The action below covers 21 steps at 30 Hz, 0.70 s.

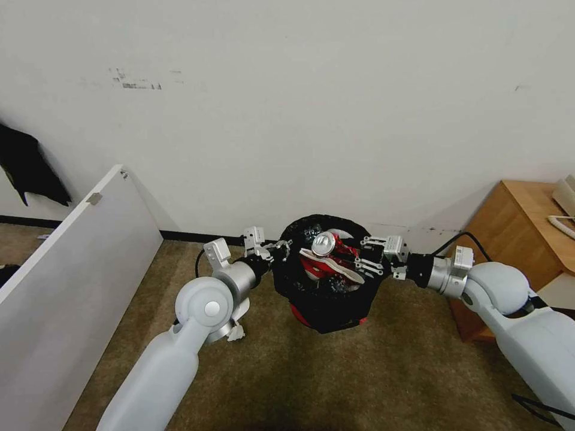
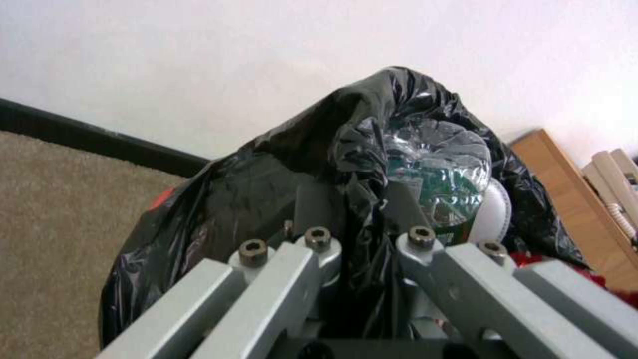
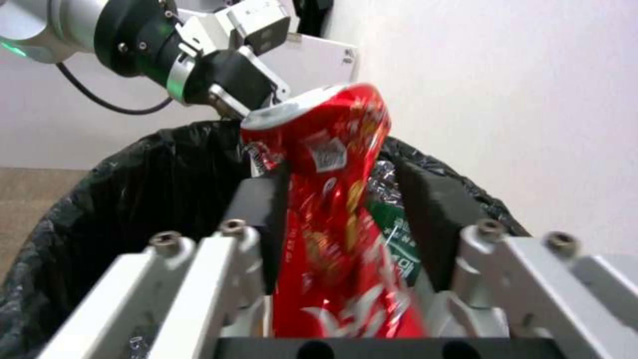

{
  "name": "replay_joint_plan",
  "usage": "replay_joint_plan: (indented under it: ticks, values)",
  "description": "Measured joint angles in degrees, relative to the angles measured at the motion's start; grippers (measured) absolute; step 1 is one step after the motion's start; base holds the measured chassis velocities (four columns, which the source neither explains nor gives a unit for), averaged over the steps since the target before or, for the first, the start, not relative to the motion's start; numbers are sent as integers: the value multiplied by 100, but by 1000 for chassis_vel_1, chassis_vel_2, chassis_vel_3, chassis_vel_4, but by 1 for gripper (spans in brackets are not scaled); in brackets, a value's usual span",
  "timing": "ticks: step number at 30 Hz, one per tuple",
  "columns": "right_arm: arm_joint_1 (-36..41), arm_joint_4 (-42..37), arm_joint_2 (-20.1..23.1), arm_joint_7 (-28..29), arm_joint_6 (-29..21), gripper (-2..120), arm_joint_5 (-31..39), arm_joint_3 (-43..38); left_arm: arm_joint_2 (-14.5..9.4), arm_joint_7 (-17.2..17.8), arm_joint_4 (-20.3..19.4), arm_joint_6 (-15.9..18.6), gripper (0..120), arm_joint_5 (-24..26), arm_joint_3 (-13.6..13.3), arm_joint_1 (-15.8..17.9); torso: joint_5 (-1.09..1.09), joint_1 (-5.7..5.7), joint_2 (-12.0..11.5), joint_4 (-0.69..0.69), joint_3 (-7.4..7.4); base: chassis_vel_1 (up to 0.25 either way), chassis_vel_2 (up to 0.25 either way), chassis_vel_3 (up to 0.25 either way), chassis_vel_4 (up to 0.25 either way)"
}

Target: Pick up the trash bin, then pick up the garbage from the floor and place it into the trash bin.

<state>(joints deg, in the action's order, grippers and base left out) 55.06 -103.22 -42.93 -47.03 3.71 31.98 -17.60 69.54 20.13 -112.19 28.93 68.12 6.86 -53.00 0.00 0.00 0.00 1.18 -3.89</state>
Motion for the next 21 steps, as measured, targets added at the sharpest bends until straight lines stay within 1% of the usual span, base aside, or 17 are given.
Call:
replay_joint_plan:
  ticks: [1, 2, 3, 4, 5, 6, 7, 8, 10, 11, 12, 13, 14, 16, 21]
  values:
    - [0, -3, 5, 0, 0, 53, 4, -10, -3, -1, 1, 0, 4, 0, 0, 5, 0, 0, 0, 0, 0, 0, 0, 0, 0]
    - [0, -3, 5, 0, 0, 53, 4, -10, -3, -1, 1, 0, 4, 0, 0, 5, 0, 0, 0, 0, 0, 0, 0, 0, 0]
    - [1, -3, 9, 2, 0, 60, 10, -19, -4, -2, 7, -1, 4, 0, -1, 15, 0, 0, 0, 0, 0, 0, 0, 0, 0]
    - [1, -3, 9, 2, 0, 60, 10, -19, -4, -2, 7, -1, 4, 0, -1, 15, 0, 0, 0, 0, 0, 0, 0, 0, 0]
    - [1, -2, 11, 7, 0, 65, 15, -24, -4, -2, 18, -3, 4, 0, -3, 23, 0, 0, 0, 0, 0, 0, 0, 0, 0]
    - [1, -2, 11, 7, 0, 65, 15, -24, -4, -2, 18, -3, 4, 0, -3, 23, 0, 0, 0, 0, 0, 0, 0, 0, 0]
    - [-5, 9, 12, 14, 0, 73, 17, -25, -1, -3, 36, -4, 4, 0, -9, 33, 0, 0, 0, 0, 0, 0, 0, 0, 0]
    - [-5, 9, 12, 14, 0, 73, 17, -25, -1, -3, 36, -4, 4, 0, -9, 33, 0, 0, 0, 0, 0, 0, 0, 0, 0]
    - [-25, 15, 12, 21, 0, 87, 23, -26, 17, -8, 80, -11, 4, -2, -14, 48, 0, 0, 0, 0, 0, 0, 0, 0, 0]
    - [-25, 15, 12, 21, 0, 87, 23, -26, 17, -8, 80, -11, 4, -2, -14, 48, 0, 0, 0, 0, 0, 0, 0, 0, 0]
    - [-28, 15, 11, 21, 0, 89, 26, -25, 21, -10, 88, -11, 4, -4, -16, 52, 0, 0, 0, 0, 0, 0, 0, 0, 0]
    - [-37, 15, 11, 22, 0, 95, 32, -24, 26, -14, 102, -13, 4, -6, -20, 62, 0, 0, 0, 0, 0, 0, 0, 0, 0]
    - [-37, 15, 11, 22, 0, 95, 32, -24, 26, -14, 102, -13, 4, -6, -20, 62, 0, 0, 0, 0, 0, 0, 0, 0, 0]
    - [-43, 15, 21, 22, 0, 100, 43, -24, 26, -16, 111, -15, 4, -4, -23, 77, 0, 0, 0, 0, 0, 0, 0, 0, 0]
    - [-68, 19, 23, 22, 0, 100, 74, -86, 29, -20, 122, -16, 4, 3, -24, 81, 0, 0, 0, 0, 0, 0, 0, 0, 0]
